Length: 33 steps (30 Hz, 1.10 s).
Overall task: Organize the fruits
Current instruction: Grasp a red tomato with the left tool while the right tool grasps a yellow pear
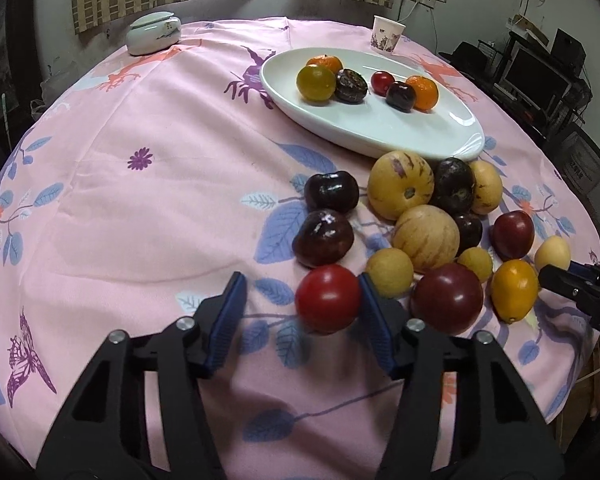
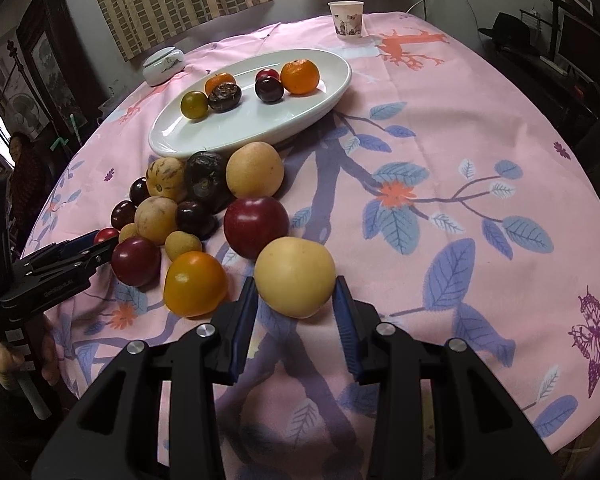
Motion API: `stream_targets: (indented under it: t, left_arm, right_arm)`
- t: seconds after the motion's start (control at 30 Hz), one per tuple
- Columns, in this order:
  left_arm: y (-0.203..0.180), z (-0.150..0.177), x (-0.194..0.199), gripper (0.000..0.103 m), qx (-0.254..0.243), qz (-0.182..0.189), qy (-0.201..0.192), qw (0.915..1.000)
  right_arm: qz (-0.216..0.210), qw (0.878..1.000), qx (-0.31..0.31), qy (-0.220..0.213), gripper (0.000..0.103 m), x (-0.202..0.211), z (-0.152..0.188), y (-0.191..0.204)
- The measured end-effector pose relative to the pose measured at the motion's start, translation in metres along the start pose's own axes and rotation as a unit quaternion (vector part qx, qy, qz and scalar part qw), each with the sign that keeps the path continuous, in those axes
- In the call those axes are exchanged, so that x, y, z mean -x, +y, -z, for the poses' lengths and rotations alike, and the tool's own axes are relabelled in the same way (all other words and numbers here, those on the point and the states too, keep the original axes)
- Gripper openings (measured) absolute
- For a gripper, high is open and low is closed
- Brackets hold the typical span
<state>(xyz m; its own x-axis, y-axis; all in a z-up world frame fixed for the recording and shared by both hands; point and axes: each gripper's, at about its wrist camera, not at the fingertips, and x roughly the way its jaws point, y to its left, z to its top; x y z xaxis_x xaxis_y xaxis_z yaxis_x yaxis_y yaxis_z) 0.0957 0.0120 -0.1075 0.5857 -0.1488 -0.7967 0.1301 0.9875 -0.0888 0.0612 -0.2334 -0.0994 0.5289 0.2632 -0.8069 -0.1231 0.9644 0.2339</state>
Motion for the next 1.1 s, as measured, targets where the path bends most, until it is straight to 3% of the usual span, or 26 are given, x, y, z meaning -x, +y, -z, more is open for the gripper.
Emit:
stream_targets:
  t: [0.03, 0.1, 0.27, 0.8, 0.97, 1.1]
  left_arm:
    - [-0.002, 0.0, 0.0, 0.048, -0.001, 0.0, -0.001, 1.0]
    - [-0.004, 0.001, 0.003, 0.029, 0.0, 0.017, 0.0, 0.9999]
    - [-0.002, 0.011, 0.015, 0.029, 0.021, 0.042, 0.014, 0.9988]
    - [-0.013, 0.015, 0.051, 0.029, 0.009, 0.061, -0.01, 0.998]
    - [-0.013, 0.003, 0.057, 0.029, 0.004, 0.068, -0.021, 0.9975]
    - [-0.01, -0.027, 0.056, 0.029, 0.0, 0.066, -0.032, 0.9973]
  right_arm:
    - [-0.003, 1.0, 0.0, 0.0, 0.039, 0.001, 0.001, 0.001]
    - [-0.004, 1.0, -0.001, 0.0, 0.039, 0.003, 0.001, 0.001]
    - [-0.009, 1.0, -0.003, -0.011, 0.039, 0.012, 0.0, 0.002]
    - [-0.024, 0.999, 0.01, -0.027, 0.039, 0.028, 0.005, 0.016]
    - [-0.033, 0.999, 0.024, -0.028, 0.039, 0.028, 0.001, 0.023]
    - [-0.041, 0.998, 0.046, -0.032, 0.039, 0.026, -0.018, 0.036]
